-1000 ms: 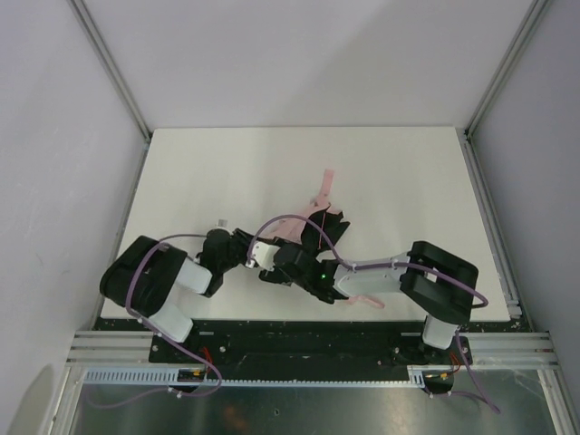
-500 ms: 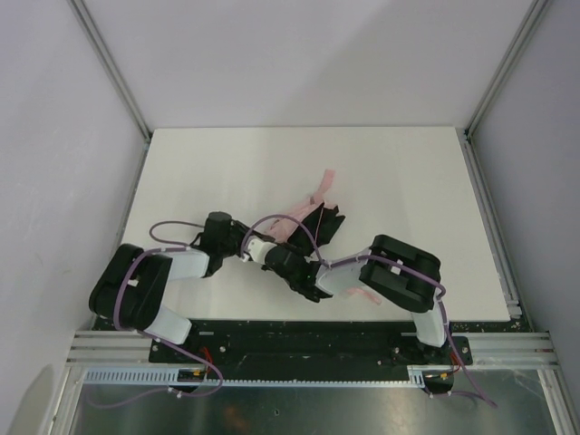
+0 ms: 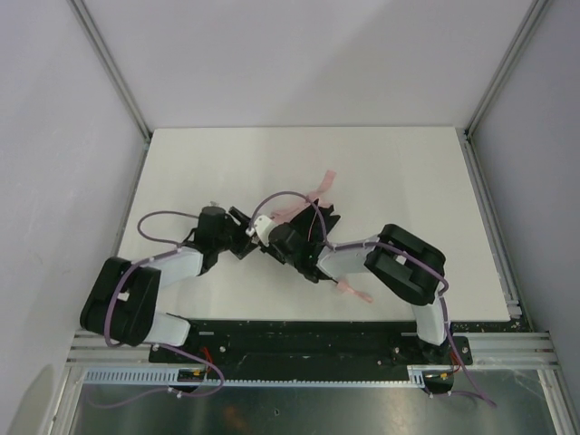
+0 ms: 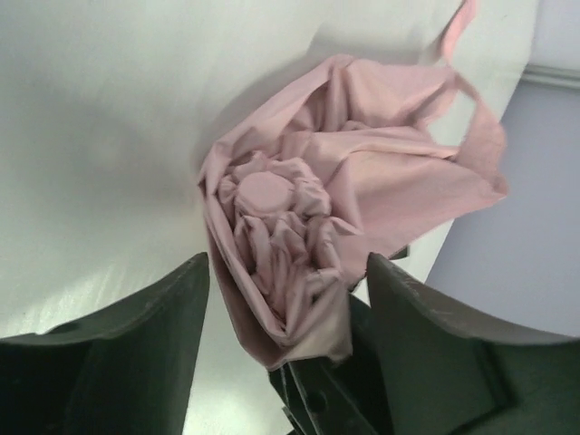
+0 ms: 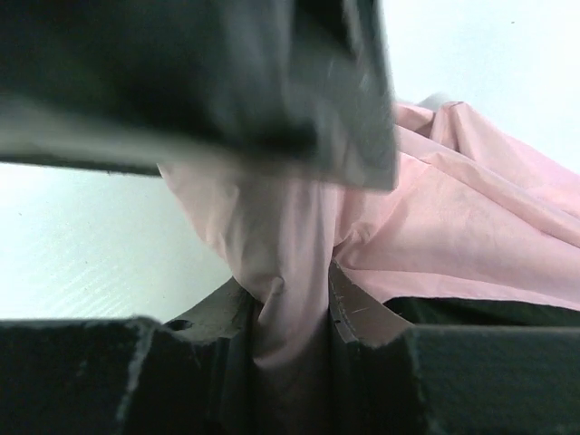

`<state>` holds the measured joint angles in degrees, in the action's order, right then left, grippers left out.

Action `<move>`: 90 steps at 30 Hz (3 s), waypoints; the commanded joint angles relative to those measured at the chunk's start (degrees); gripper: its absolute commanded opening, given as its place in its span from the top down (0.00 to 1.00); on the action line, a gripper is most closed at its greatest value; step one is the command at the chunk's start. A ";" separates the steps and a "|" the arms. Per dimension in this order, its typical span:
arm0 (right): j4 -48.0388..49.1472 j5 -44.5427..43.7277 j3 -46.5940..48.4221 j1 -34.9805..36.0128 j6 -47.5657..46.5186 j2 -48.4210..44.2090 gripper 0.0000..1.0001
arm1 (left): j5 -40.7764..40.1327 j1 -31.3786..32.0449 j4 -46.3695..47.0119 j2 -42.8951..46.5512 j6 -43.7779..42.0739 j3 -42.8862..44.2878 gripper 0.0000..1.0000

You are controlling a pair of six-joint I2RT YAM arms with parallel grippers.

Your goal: Put away the umbrella

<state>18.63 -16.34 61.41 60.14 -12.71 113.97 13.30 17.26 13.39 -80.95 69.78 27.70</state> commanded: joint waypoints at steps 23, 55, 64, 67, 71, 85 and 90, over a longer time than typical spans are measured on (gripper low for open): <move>-5.28 53.06 2.86 -16.40 38.80 15.06 1.00 | 2.07 -7.60 12.91 17.83 3.28 -13.88 0.00; 0.39 66.63 4.81 -17.23 42.09 14.49 1.00 | -18.38 3.14 19.98 -3.92 5.43 -8.70 0.01; -0.99 70.10 5.07 -15.69 38.31 13.35 1.00 | -17.97 3.28 19.92 -6.72 2.46 -6.70 0.26; -1.73 70.44 5.14 -15.44 37.68 13.07 1.00 | -17.77 3.23 19.95 -6.97 1.48 -6.01 0.41; -2.37 70.52 5.34 -15.78 37.51 12.62 1.00 | -17.95 3.16 19.95 -6.37 0.18 -5.70 0.64; -23.68 41.12 7.39 -14.10 22.55 -3.66 0.26 | -13.82 3.15 19.64 -3.97 0.80 -7.56 1.00; -24.18 36.71 7.35 -13.82 20.72 -6.96 0.23 | -12.95 3.14 19.53 -4.26 1.40 -7.82 1.00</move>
<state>0.99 23.79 69.38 45.54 11.27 110.52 2.20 20.69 33.43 -85.36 72.97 20.36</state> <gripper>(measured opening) 0.762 0.023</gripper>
